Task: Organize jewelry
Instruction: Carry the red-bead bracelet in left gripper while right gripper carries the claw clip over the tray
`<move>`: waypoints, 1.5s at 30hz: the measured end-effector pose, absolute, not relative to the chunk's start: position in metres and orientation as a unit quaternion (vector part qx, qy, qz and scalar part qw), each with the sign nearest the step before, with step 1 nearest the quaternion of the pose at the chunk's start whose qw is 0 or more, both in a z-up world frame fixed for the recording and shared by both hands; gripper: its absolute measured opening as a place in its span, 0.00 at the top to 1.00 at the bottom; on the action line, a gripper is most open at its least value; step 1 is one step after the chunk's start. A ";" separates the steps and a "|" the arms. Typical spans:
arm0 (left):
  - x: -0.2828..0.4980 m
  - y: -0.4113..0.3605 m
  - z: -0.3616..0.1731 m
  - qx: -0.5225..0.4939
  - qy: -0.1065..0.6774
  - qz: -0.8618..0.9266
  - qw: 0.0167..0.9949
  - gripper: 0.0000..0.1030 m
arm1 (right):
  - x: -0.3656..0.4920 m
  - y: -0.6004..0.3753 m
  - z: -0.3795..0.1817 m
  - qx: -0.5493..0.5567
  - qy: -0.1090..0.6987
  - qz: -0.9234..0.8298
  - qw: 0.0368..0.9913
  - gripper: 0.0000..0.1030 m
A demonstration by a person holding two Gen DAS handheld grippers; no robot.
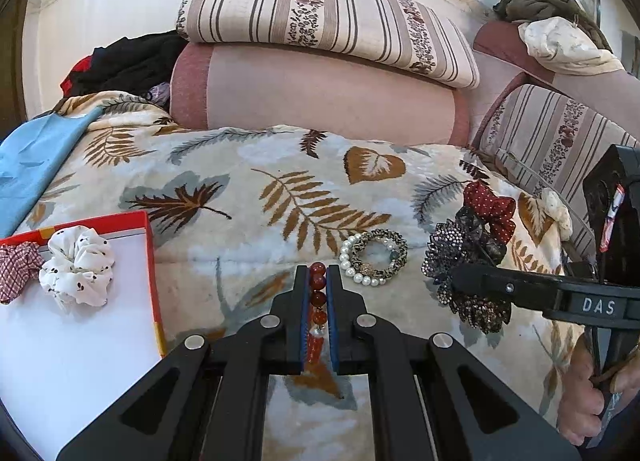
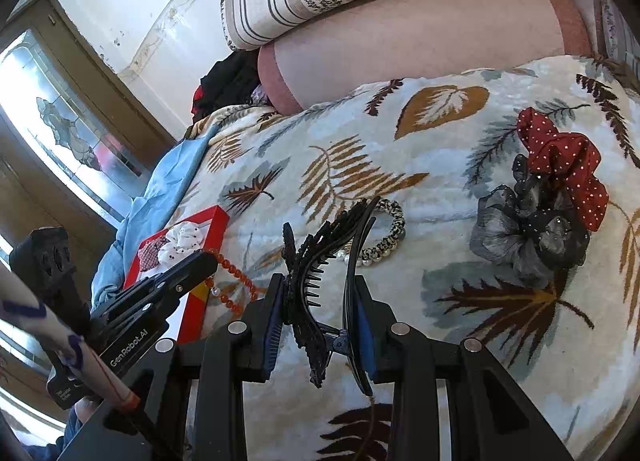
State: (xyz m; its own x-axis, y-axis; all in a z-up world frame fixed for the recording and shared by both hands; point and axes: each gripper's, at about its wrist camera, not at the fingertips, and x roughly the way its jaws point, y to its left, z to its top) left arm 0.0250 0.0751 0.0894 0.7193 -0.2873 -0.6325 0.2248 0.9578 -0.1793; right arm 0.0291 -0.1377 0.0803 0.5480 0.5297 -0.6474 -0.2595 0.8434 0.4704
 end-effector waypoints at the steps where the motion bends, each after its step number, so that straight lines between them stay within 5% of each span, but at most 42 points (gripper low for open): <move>1: 0.025 0.075 0.090 -0.043 0.347 -0.137 0.927 0.93 | 0.029 -0.137 0.081 0.160 0.416 0.229 0.866 0.66; 13: 0.014 0.070 0.101 0.005 0.319 -0.115 0.941 0.93 | 0.017 -0.118 0.084 0.176 0.412 0.248 0.859 0.66; 45: -0.009 0.156 0.134 -0.062 0.284 -0.084 0.953 0.93 | -0.014 -0.036 0.104 0.163 0.428 0.267 0.848 0.66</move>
